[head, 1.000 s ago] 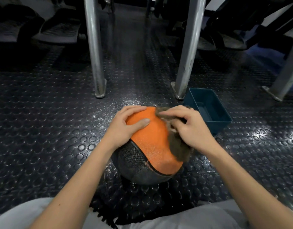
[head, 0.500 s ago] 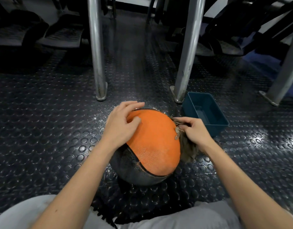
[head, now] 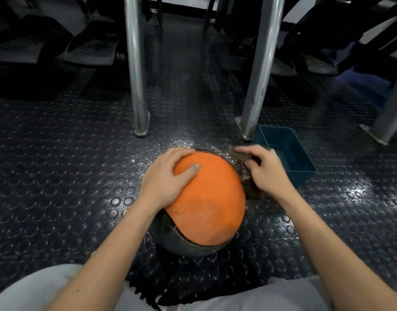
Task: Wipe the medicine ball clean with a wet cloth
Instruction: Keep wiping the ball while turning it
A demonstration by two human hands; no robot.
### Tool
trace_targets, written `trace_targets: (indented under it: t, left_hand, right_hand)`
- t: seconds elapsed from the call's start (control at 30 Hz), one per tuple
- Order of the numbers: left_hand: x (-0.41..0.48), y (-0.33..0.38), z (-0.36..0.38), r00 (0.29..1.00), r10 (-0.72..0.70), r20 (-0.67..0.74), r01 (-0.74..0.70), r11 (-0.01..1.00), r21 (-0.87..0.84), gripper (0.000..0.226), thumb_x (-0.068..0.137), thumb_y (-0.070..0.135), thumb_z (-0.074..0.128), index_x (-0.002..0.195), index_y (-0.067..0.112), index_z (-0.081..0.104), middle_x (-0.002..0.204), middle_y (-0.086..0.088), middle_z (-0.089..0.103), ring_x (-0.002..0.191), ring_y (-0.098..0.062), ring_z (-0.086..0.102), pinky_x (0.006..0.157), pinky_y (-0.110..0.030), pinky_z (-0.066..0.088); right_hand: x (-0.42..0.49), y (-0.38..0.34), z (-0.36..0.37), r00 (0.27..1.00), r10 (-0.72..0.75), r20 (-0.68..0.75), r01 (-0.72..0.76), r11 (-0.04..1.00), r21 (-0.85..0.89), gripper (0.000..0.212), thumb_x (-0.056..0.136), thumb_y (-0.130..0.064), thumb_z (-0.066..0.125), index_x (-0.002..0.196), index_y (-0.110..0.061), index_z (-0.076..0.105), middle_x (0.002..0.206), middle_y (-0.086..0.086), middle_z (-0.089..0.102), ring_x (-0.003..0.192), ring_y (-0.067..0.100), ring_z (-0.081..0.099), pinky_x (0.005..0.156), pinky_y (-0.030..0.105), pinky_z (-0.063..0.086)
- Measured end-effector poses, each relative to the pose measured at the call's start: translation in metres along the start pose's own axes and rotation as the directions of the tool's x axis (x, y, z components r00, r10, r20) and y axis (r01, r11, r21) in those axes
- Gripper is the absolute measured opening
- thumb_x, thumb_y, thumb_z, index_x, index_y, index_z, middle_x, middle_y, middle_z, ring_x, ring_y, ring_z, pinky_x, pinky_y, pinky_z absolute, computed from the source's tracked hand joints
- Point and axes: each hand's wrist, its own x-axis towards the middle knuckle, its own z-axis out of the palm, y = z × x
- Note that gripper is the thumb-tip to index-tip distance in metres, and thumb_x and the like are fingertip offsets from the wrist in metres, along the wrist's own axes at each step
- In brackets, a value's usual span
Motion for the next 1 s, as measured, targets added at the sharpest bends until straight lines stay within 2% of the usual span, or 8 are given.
trace_targets:
  t: [0.13,0.27,0.43,0.63,0.73,0.83,0.93,1.0]
  left_hand:
    - [0.000,-0.002,0.000,1.000,-0.021,-0.018,0.021,0.999,-0.025,0.058,0.071,0.064,0.050,0.121,0.035,0.056,0.115,0.026,0.046,0.113,-0.003,0.045,0.100,-0.034,0.037]
    - [0.001,0.002,0.001,0.999,-0.042,0.013,0.042,0.999,-0.018,0.057,0.072,0.062,0.050,0.122,0.035,0.054,0.116,0.027,0.045,0.115,-0.003,0.045,0.101,-0.036,0.038]
    - [-0.004,0.009,0.005,0.999,-0.015,0.031,0.014,0.999,0.037,0.061,0.072,0.065,0.047,0.125,0.036,0.052,0.127,0.023,0.047,0.119,-0.003,0.043,0.102,-0.037,0.036]
    - [-0.006,0.004,0.003,1.000,-0.002,0.001,0.002,1.000,0.016,0.069,0.063,0.074,0.044,0.121,0.038,0.054,0.115,0.033,0.044,0.113,0.002,0.043,0.096,-0.030,0.035]
    - [-0.008,0.005,0.003,1.000,-0.002,0.006,0.002,1.000,0.020,0.071,0.061,0.076,0.041,0.121,0.040,0.053,0.117,0.033,0.043,0.115,0.002,0.041,0.097,-0.029,0.033]
    - [-0.007,0.011,0.005,1.000,-0.003,0.021,0.001,0.998,0.067,0.068,0.063,0.075,0.043,0.121,0.041,0.053,0.120,0.032,0.043,0.117,0.001,0.041,0.102,-0.032,0.033]
    - [-0.006,0.011,0.007,1.000,0.016,0.010,-0.017,0.998,0.068,0.070,0.061,0.075,0.040,0.120,0.040,0.054,0.117,0.032,0.044,0.116,0.000,0.043,0.099,-0.031,0.035]
    - [-0.007,0.008,0.006,1.000,0.027,-0.006,-0.026,0.999,0.045,0.070,0.061,0.073,0.042,0.120,0.038,0.056,0.115,0.032,0.045,0.116,0.000,0.045,0.099,-0.030,0.035]
  right_hand:
    - [-0.013,-0.049,0.013,0.944,-0.312,0.108,0.312,0.950,0.024,0.051,0.080,0.003,0.043,0.094,-0.042,0.062,0.103,-0.030,0.054,0.101,0.014,0.039,0.090,0.025,0.022]
    - [-0.006,-0.024,0.019,0.968,-0.214,0.131,0.202,0.974,0.100,0.064,0.082,0.013,0.043,0.089,-0.047,0.063,0.104,-0.026,0.058,0.104,0.016,0.047,0.097,0.030,0.030]
    - [0.001,-0.003,0.010,0.986,0.098,0.137,-0.119,0.981,0.155,0.049,0.087,0.016,0.041,0.109,-0.017,0.068,0.109,-0.005,0.062,0.113,0.011,0.054,0.082,-0.002,0.038]
    - [-0.007,-0.043,0.017,0.965,-0.207,0.164,0.188,0.975,0.120,0.058,0.081,0.014,0.045,0.090,-0.041,0.065,0.102,-0.021,0.060,0.103,0.013,0.048,0.094,0.022,0.034]
    - [0.004,-0.023,0.016,0.985,-0.103,0.137,0.085,0.988,0.130,0.051,0.084,0.015,0.045,0.102,-0.026,0.070,0.107,-0.010,0.065,0.109,0.012,0.056,0.100,0.029,0.043]
    - [0.006,-0.018,0.011,0.991,0.000,0.131,-0.015,0.993,0.118,0.047,0.086,0.015,0.043,0.106,-0.019,0.069,0.106,-0.006,0.064,0.109,0.008,0.057,0.098,0.021,0.044]
    - [-0.009,-0.037,0.012,0.980,-0.142,0.137,0.125,0.984,0.125,0.053,0.083,0.016,0.046,0.096,-0.030,0.069,0.103,-0.011,0.065,0.103,0.014,0.054,0.089,0.003,0.030]
    - [-0.015,-0.044,0.014,0.964,-0.210,0.163,0.195,0.976,0.101,0.060,0.082,0.015,0.046,0.091,-0.041,0.065,0.102,-0.018,0.063,0.099,0.015,0.047,0.086,0.006,0.028]
